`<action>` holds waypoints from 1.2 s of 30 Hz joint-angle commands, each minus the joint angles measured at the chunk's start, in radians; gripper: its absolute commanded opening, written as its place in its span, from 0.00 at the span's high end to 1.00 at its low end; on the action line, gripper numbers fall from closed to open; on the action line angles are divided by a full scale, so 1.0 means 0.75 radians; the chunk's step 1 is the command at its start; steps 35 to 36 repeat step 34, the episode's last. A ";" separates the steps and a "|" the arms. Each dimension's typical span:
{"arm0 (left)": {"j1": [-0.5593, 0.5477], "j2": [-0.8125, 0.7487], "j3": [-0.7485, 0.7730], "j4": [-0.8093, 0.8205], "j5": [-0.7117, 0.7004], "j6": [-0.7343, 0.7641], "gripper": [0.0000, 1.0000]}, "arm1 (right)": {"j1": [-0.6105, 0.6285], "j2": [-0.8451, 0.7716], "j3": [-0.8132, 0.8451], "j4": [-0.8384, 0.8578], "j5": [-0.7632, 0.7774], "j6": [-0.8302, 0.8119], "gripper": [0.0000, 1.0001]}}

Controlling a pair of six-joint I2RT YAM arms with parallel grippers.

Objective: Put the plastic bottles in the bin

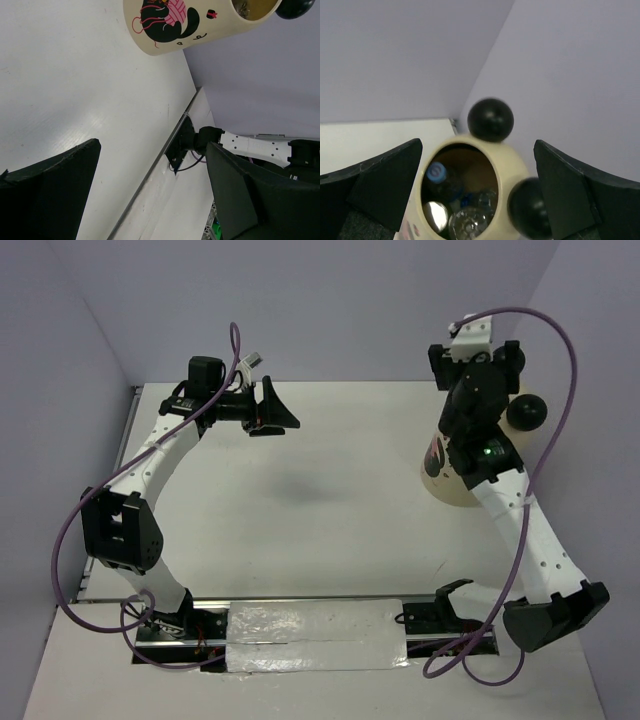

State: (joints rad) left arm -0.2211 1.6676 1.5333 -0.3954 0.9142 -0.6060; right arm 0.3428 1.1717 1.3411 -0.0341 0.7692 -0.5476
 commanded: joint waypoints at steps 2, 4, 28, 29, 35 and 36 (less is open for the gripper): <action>0.000 -0.070 -0.013 0.053 0.041 0.006 0.01 | 0.009 0.080 0.387 -0.365 -0.168 0.306 0.00; -0.002 -0.072 -0.020 0.057 0.041 0.002 0.00 | 0.009 0.149 0.594 -0.616 -0.232 0.400 0.00; 0.027 -0.219 0.504 -0.465 -1.133 0.297 0.01 | 0.015 0.109 0.357 -1.012 -0.969 1.209 0.00; 0.029 -0.231 0.490 -0.459 -1.137 0.293 0.00 | 0.013 0.105 0.351 -1.014 -0.960 1.207 0.00; 0.029 -0.258 0.455 -0.424 -1.133 0.270 0.01 | 0.015 0.078 0.321 -1.000 -0.936 1.201 0.00; 0.029 -0.258 0.455 -0.424 -1.133 0.270 0.01 | 0.015 0.078 0.321 -1.000 -0.936 1.201 0.00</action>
